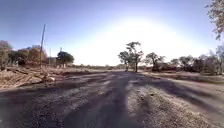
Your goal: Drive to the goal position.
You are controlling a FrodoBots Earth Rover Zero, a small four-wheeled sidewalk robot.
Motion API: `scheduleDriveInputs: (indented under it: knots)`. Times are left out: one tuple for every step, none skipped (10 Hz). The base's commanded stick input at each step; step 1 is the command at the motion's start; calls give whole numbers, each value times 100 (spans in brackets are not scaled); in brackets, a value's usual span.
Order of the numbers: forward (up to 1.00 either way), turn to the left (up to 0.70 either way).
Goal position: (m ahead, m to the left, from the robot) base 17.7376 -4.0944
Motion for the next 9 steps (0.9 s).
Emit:
scheduleDriveInputs:
  knots:
    - [50, 0]
    - [50, 0]
    - [50, 0]
    - [50, 0]
    - [50, 0]
    - [50, 0]
    - [50, 0]
    - [50, 0]
    - [50, 0]
